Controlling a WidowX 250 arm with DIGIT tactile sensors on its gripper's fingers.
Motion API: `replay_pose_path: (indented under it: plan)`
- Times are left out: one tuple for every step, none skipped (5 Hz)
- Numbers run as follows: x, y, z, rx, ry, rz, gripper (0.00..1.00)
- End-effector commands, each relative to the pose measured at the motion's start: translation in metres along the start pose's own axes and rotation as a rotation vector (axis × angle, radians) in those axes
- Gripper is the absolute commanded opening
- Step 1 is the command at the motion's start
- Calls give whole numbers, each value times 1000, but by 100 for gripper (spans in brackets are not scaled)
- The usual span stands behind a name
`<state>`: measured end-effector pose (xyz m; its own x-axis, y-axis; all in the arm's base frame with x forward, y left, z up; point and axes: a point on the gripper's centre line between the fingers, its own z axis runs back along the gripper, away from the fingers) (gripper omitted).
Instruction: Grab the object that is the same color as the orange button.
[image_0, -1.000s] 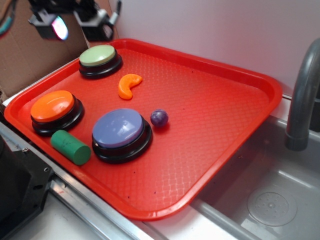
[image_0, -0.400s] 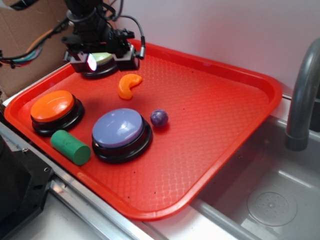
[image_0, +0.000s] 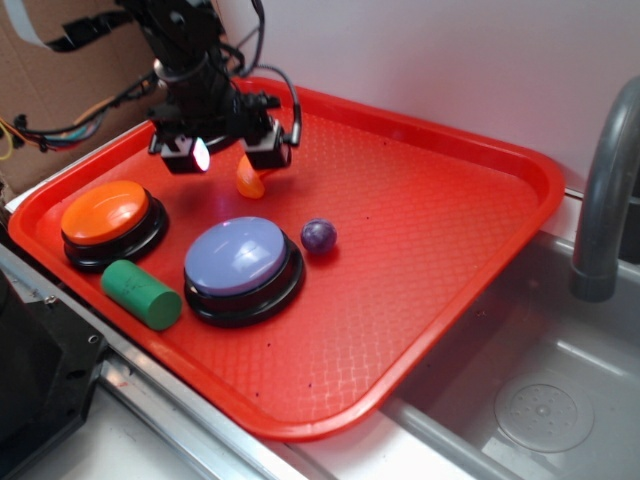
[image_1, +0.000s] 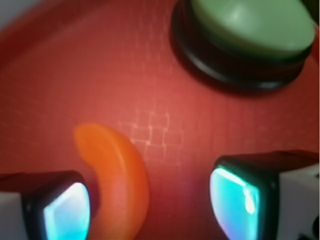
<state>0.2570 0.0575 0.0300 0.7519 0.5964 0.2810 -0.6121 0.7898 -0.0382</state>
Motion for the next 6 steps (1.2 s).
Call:
replay_pose_path:
  plan:
    - [14, 0, -7, 28, -42, -11, 100]
    - [13, 3, -9, 21, -48, 28, 0]
    - [12, 6, -10, 16, -37, 21, 0]
    - [11, 9, -10, 8, -23, 25, 0]
    - [7, 10, -14, 19, -17, 15, 0]
    - [7, 11, -14, 24, -17, 16, 0]
